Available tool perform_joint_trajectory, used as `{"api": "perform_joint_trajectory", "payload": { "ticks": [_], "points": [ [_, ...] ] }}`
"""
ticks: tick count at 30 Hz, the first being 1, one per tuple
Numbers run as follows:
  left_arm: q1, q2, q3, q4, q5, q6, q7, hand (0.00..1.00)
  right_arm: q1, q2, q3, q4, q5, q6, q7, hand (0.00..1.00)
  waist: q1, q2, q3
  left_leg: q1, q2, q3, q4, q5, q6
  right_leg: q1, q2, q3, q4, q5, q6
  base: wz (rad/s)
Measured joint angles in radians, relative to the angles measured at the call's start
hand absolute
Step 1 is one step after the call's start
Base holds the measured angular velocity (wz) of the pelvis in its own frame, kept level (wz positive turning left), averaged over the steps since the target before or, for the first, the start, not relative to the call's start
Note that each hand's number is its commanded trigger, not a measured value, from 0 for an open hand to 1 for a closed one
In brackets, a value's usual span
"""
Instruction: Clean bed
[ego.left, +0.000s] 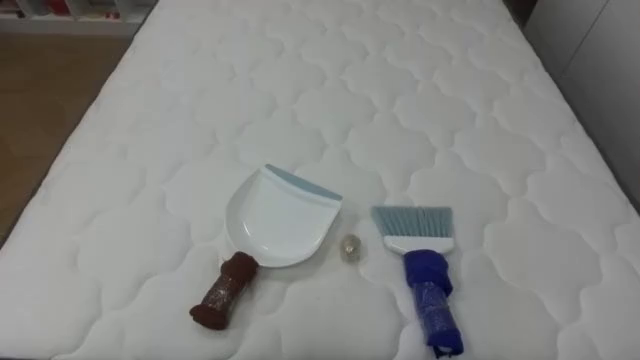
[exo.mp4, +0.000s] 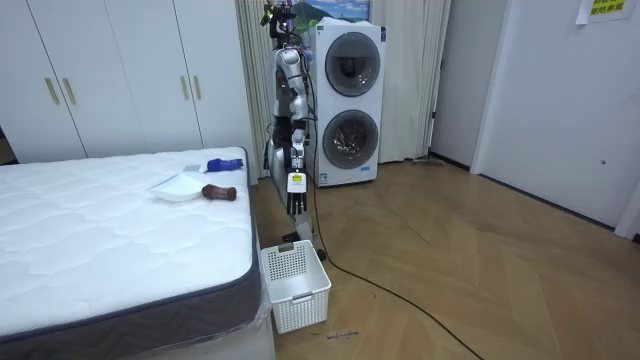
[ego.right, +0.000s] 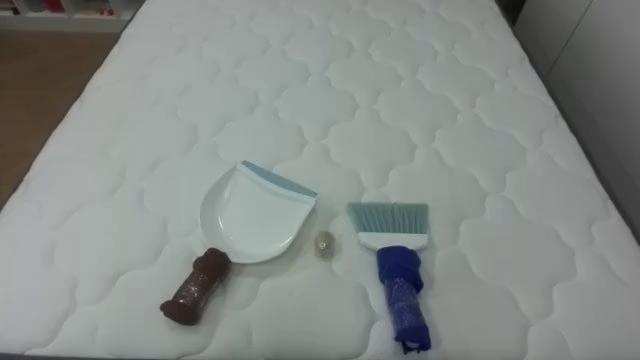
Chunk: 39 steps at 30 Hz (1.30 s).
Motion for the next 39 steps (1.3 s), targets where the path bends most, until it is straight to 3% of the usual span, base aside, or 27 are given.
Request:
{"api": "perform_joint_trajectory", "payload": {
  "ticks": [14,23,25,28,32,34,39],
  "points": [
    [-0.004,0.0,0.025,-0.007,0.001,0.003,0.007,0.0,0.003,0.0,0.0,0.006,-0.003,0.006,-0.042,0.0,0.002,0.006,-0.0012,0.011,0.0,0.001,0.0,0.0,0.0,0.009,0.001,0.002,-0.001,0.0,0.0,0.0],
    [-0.017,0.0,0.059,-0.018,-0.003,0.001,0.08,0.0,0.02,0.0,-0.019,0.004,-0.004,0.008,-0.042,0.0,-0.002,0.012,-0.0022,0.007,0.0,0.002,0.0,0.0,0.0,0.004,0.0,0.006,-0.001,0.0,0.0,0.0],
    [-0.024,0.0,0.061,-0.018,-0.004,-0.011,0.103,0.0,0.02,0.0,-0.019,0.004,-0.002,0.005,-0.043,0.0,0.001,0.012,-0.0026,0.006,0.0,0.002,0.0,0.0,0.0,0.002,0.001,0.006,0.0,0.0,0.0,0.0],
    [-0.027,0.0,0.065,-0.05,-0.099,-0.041,0.14,0.0,0.017,-0.001,-0.019,0.006,0.005,-0.005,-0.053,0.0,0.002,0.015,-0.0036,0.005,0.0,0.003,0.0,0.0,0.0,0.001,0.001,0.007,0.001,0.0,0.0,0.0],
    [-0.031,0.001,0.098,-0.131,-0.2,-0.102,0.199,0.0,0.008,-0.012,-0.04,0.005,0.005,-0.044,-0.053,0.0,0.002,0.018,-0.003,0.005,0.0,0.003,0.0,0.0,0.0,0.001,0.001,0.006,0.001,0.0,0.0,0.0],
    [-0.032,0.0,0.101,-0.197,-0.239,-0.115,0.22,0.0,0.001,-0.013,-0.051,0.006,-0.005,-0.062,-0.053,0.0,-0.001,0.018,-0.0023,0.002,0.0,0.002,0.0,0.0,0.0,-0.003,0.001,0.004,0.002,0.0,0.0,0.0],
    [-0.064,0.002,0.098,-0.313,-0.312,-0.208,0.302,0.0,-0.009,-0.013,-0.077,-0.001,0.0,-0.107,-0.053,0.0,-0.004,0.029,-0.0012,-0.009,0.0,0.003,-0.002,0.001,0.002,-0.016,0.001,0.006,0.003,0.002,-0.001,0.0]
  ]
}}
